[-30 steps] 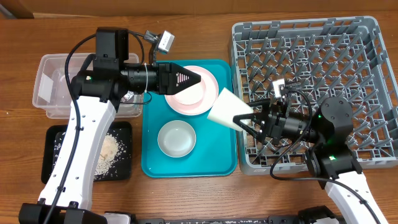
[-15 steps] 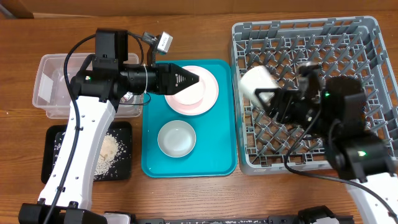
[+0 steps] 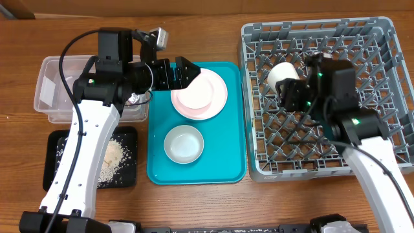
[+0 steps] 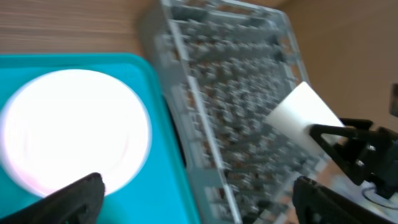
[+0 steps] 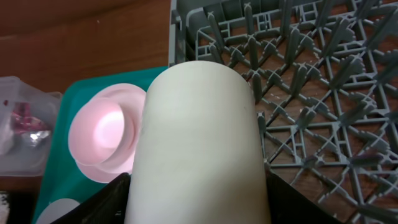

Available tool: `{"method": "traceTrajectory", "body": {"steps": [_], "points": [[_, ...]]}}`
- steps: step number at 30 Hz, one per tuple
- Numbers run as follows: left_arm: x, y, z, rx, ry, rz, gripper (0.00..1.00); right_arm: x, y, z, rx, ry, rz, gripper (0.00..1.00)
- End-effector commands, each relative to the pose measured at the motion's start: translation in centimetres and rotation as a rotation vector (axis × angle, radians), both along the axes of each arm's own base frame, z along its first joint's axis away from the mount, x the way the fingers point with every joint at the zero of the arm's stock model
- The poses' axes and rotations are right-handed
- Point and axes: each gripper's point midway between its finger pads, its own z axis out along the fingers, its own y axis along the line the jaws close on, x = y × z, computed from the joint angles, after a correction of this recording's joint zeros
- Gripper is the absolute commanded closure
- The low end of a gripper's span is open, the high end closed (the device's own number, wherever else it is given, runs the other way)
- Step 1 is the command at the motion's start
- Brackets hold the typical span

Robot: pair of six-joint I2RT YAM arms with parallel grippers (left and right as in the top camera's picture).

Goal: Sort waste into correct bins and load items into the dishwasher
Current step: 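Carry the cup right and place it upside down in the rack, then release the cup and move the right gripper to the white bowl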

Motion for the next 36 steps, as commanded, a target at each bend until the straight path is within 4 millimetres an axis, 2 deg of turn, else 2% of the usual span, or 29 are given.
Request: {"method": "traceTrajectory", "body": {"steps": [1,7,13,19,22,26,36], "points": [[1.1,2.2,-1.1,0.096,0.002,0.112,0.00,1.4,0.1,-1.0,-0.046,-0.002,0.020,0.46],[0.9,2.9,-1.8,0.138,0.026,0.144,0.00,2.4,0.3,-4.9,-0.061,0.099,0.025,0.46],[0.9,2.9,-1.8,0.138,0.026,0.143,0.00,2.8,1.2,-7.3,-0.041,0.158,0.054,0.46],[1.0,2.9,-1.8,0.138,0.026,0.144,0.00,3.0,1.2,-7.8,-0.044,0.163,0.056,0.44],[0.9,2.9,-1.8,0.138,0.026,0.143,0.00,3.0,1.2,-7.8,-0.043,0.167,0.056,0.34],[0.9,2.9,-1.8,0.138,0.026,0.143,0.00,2.8,1.2,-8.0,-0.045,0.177,0.056,0.28],[0.9,2.9,-1.8,0.138,0.026,0.143,0.00,2.8,1.2,-8.0,-0.045,0.173,0.056,0.21]]}}
